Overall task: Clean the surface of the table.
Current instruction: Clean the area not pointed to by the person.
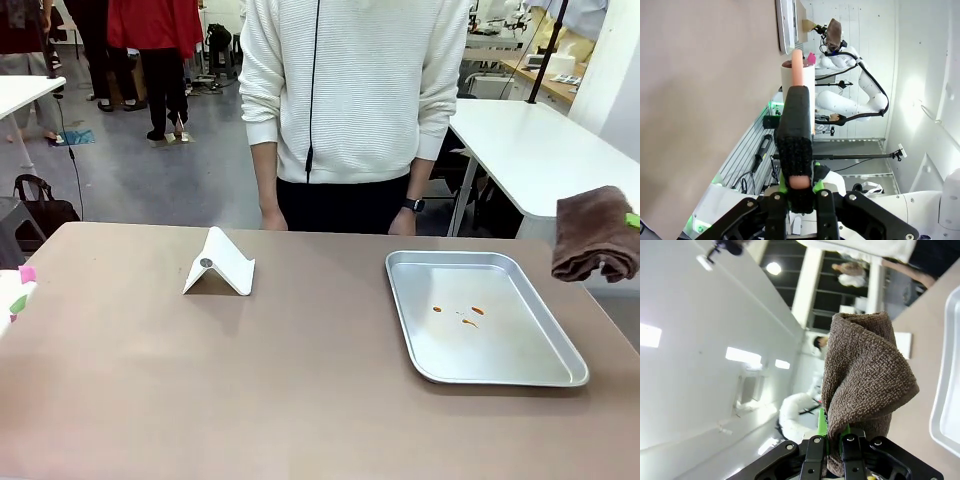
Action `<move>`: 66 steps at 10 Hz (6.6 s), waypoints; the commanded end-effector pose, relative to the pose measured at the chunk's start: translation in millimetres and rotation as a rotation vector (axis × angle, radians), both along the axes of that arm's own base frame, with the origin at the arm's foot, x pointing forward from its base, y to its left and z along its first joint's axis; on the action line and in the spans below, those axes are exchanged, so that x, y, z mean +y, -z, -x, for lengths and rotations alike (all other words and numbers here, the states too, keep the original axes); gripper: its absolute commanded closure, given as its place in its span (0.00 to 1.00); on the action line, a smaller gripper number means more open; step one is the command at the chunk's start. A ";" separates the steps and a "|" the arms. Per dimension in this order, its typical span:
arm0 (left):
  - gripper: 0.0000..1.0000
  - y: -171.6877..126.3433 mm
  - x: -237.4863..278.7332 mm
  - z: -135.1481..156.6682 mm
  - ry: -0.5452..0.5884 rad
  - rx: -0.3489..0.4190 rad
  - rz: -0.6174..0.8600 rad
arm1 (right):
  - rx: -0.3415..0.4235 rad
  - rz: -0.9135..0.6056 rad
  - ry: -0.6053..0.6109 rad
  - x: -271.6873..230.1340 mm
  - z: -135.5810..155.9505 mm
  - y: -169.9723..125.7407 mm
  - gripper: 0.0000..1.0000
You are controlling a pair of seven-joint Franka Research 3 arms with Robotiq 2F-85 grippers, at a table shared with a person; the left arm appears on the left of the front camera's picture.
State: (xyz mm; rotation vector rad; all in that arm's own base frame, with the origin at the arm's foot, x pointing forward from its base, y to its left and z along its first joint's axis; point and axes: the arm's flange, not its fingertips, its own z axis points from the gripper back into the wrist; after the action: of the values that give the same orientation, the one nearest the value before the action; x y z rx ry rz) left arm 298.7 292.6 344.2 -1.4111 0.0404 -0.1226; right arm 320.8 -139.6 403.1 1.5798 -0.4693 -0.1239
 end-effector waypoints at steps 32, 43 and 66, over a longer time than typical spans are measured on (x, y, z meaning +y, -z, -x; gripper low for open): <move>0.80 -4.8 1.0 4.1 0.006 0.000 0.009 | 0.132 1.192 -0.423 273.5 -156.1 121.0 0.91; 0.80 -4.8 1.0 4.1 0.006 0.000 0.009 | 0.281 1.210 -0.166 171.6 -166.5 118.2 0.91; 0.80 -4.8 1.0 4.1 0.006 0.000 0.009 | 0.035 -0.113 -0.322 51.1 -7.9 -25.0 0.91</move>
State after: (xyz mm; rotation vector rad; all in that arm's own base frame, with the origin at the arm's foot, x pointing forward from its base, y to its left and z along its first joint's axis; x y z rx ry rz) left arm 298.7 293.1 344.9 -1.4105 0.0402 -0.1232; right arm 349.6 -90.4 416.8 1.8163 -0.1637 0.0953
